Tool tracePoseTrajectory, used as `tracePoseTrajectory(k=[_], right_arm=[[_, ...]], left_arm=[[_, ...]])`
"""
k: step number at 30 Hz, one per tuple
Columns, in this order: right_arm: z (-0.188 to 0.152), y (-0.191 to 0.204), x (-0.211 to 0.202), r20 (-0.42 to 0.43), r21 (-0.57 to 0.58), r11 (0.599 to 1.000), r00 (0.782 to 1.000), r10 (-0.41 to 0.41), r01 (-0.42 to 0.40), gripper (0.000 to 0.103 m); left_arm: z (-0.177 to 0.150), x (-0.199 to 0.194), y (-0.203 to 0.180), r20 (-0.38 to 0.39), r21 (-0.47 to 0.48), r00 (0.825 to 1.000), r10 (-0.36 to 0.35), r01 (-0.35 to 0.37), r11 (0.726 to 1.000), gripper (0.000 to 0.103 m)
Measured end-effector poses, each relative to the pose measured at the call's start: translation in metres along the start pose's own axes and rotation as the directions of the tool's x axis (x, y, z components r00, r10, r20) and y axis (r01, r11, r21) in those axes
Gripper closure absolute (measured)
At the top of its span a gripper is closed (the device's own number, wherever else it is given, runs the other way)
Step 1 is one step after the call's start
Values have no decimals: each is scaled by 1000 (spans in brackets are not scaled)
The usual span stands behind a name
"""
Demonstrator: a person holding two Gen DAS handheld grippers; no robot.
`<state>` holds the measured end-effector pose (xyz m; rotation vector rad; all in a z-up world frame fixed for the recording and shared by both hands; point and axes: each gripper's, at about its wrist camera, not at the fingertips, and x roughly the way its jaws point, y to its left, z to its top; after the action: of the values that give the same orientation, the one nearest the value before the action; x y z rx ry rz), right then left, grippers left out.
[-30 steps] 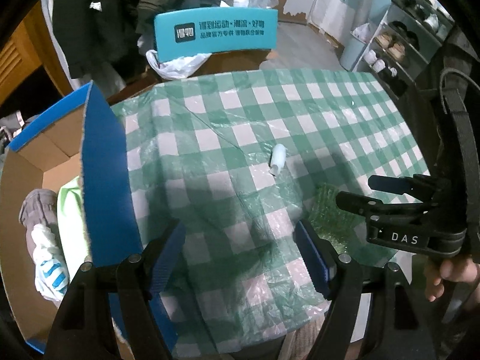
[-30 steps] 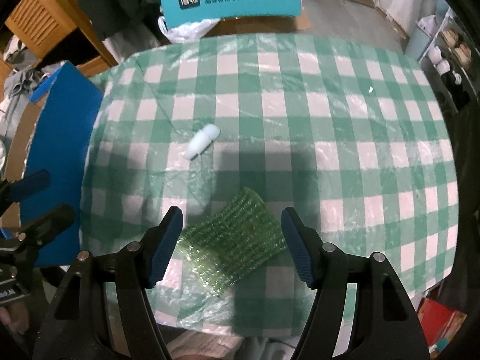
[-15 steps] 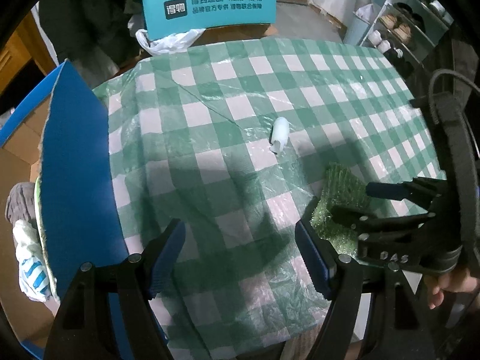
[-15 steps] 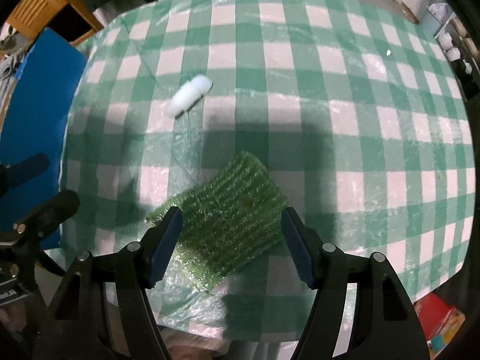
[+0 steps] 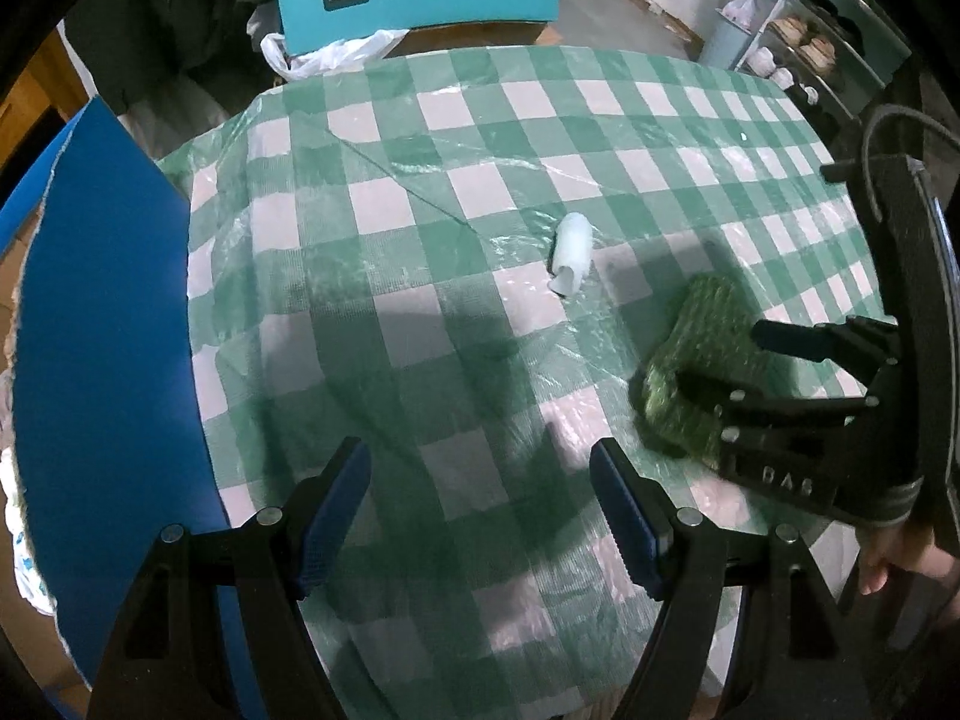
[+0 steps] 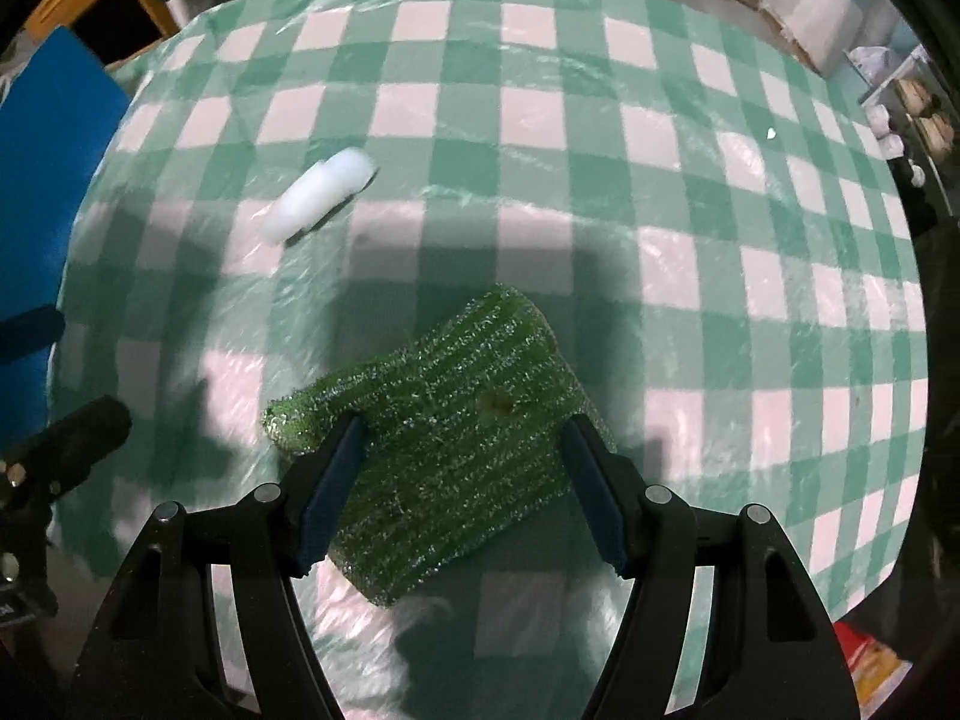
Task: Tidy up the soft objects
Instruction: 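Lower the right gripper onto the green mesh pad and close it, then close the left gripper on the small white item while the right gripper holds the pad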
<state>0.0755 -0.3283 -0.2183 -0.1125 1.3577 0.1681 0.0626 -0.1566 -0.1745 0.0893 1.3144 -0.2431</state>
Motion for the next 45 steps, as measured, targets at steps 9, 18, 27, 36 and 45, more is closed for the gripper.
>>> tracePoseTrajectory(k=[9, 18, 27, 36, 45], right_arm=[[17, -22, 6, 72, 50, 999, 997, -8, 5, 35], [20, -34, 9, 134, 38, 999, 991, -22, 17, 49], [40, -46, 8, 160, 89, 994, 986, 41, -56, 91], [39, -55, -7, 188, 123, 988, 979, 74, -98, 91], [32, -67, -20, 215, 140, 983, 973, 82, -114, 91]], left_arm=[[15, 12, 0, -2, -17, 1000, -17, 17, 1000, 26], [35, 26, -9, -14, -26, 999, -39, 38, 999, 26], [54, 32, -13, 10, -55, 997, -77, 77, 995, 26], [70, 47, -24, 2, -43, 998, -70, 70, 997, 26], [78, 53, -33, 18, -34, 998, -68, 68, 997, 36]])
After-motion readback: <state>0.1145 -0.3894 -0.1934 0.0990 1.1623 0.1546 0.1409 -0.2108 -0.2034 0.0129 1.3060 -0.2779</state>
